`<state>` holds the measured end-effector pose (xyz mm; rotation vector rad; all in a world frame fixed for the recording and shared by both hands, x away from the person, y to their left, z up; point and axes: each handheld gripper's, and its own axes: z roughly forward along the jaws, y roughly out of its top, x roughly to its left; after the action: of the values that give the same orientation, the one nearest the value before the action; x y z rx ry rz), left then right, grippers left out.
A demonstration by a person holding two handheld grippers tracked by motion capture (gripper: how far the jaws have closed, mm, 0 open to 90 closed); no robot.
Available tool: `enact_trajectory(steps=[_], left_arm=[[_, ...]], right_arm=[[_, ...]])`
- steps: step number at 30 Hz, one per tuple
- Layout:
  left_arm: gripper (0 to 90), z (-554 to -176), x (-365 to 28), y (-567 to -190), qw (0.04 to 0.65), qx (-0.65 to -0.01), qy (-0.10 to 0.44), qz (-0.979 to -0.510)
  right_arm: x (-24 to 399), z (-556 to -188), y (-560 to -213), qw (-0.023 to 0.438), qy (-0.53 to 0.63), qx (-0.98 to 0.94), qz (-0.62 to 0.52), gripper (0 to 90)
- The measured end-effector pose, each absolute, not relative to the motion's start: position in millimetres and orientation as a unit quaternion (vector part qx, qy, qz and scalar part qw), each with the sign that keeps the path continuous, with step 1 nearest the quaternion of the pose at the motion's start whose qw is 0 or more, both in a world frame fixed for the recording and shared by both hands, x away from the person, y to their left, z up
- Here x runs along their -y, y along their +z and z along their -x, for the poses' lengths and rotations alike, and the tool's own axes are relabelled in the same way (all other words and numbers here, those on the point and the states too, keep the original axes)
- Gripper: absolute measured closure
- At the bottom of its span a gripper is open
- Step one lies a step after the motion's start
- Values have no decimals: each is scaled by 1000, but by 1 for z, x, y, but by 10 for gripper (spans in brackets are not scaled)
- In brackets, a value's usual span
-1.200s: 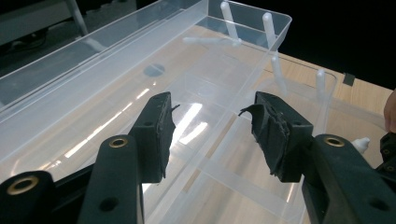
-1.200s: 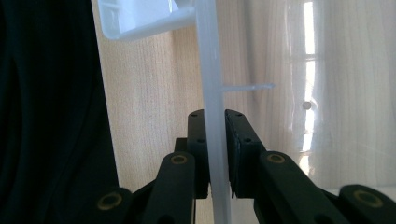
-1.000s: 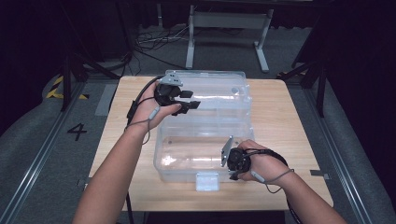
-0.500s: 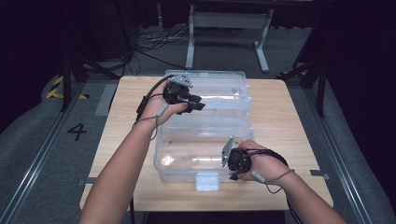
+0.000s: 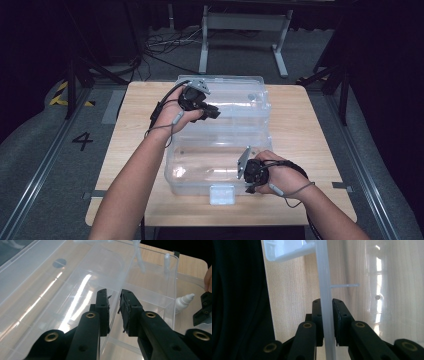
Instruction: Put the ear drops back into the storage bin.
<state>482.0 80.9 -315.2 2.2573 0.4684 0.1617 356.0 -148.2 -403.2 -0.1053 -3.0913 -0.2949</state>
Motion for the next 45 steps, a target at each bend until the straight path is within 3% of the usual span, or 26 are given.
enact_trajectory(steps=[6,8,45], left_arm=[[804,-481,-79,-314,398,-187,57,-897],[812,-480,-79,-313,398,-187,54,-897],[841,-442,-77,-300,382,-148,59,-911]], right_arm=[[148,-356,-404,17,-95,995,34,813],[148,-356,-405,14,-92,995,36,852],[147,-356,-405,10,-90,995,39,854]])
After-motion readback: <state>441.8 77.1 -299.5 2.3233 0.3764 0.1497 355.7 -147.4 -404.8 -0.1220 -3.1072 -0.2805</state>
